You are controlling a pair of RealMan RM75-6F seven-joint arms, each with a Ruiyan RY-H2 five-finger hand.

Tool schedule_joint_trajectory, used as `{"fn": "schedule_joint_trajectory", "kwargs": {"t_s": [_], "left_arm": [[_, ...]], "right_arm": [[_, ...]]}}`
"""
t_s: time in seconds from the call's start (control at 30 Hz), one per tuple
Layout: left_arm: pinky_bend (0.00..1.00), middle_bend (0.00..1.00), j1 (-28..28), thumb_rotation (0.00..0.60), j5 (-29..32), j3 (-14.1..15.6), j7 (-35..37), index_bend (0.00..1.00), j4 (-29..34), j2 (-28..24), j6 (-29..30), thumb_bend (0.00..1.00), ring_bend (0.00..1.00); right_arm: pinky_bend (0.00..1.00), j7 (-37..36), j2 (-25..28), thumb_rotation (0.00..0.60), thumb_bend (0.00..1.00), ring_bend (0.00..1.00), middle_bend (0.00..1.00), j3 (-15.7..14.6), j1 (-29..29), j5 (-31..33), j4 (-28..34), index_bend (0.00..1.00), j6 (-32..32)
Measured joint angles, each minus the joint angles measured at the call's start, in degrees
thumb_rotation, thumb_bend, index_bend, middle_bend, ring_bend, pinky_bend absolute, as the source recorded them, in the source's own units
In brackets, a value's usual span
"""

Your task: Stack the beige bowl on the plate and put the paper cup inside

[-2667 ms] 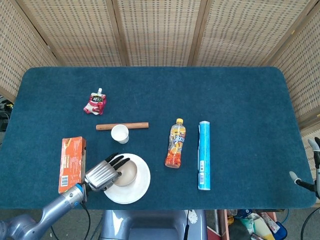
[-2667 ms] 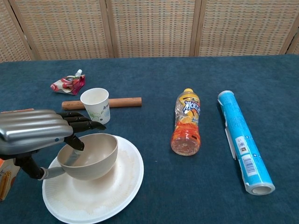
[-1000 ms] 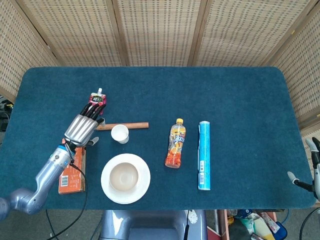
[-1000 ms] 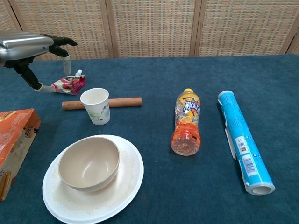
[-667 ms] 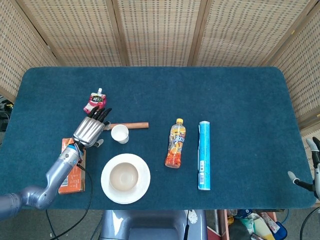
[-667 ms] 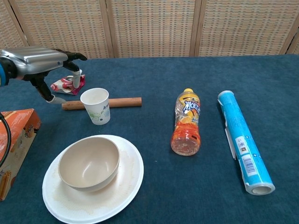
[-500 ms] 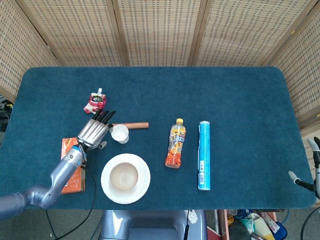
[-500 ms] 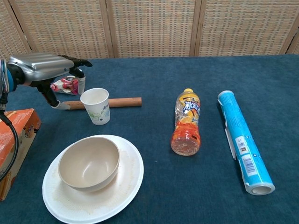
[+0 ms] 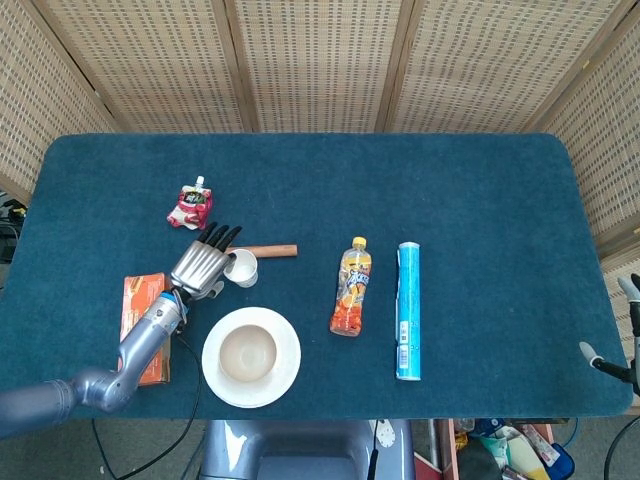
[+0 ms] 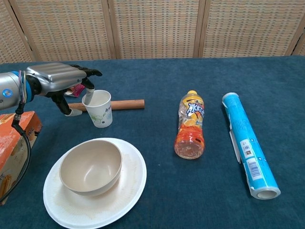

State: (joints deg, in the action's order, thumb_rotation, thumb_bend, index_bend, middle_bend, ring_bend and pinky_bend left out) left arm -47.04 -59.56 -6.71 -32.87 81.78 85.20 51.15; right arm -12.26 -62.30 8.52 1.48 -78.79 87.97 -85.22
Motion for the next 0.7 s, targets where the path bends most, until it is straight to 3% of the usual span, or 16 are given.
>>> {"fn": "schedule_joint_trajectory", "kwargs": {"t_s": [0.37, 0.7], "left_arm": [[0.00, 0.00, -0.78, 0.600, -0.77, -0.02, 0.96, 0.61, -5.69, 4.67, 0.59, 0.49, 0.00], [0.00, 0.00, -0.47, 0.600, -2.83, -0.40, 2.89, 0.61, -4.65, 3.97, 2.03, 0.50, 0.00]], "right_arm": [[0.00, -0.74, 0.18, 0.600, 0.18, 0.00, 0.00, -0.02, -0.16, -0.25, -0.02, 0.00, -0.21], [0.00, -0.53, 0.18, 0.600, 0.18, 0.00, 0.00, -0.18, -0.12, -0.68, 0.17, 0.00, -0.31]]}}
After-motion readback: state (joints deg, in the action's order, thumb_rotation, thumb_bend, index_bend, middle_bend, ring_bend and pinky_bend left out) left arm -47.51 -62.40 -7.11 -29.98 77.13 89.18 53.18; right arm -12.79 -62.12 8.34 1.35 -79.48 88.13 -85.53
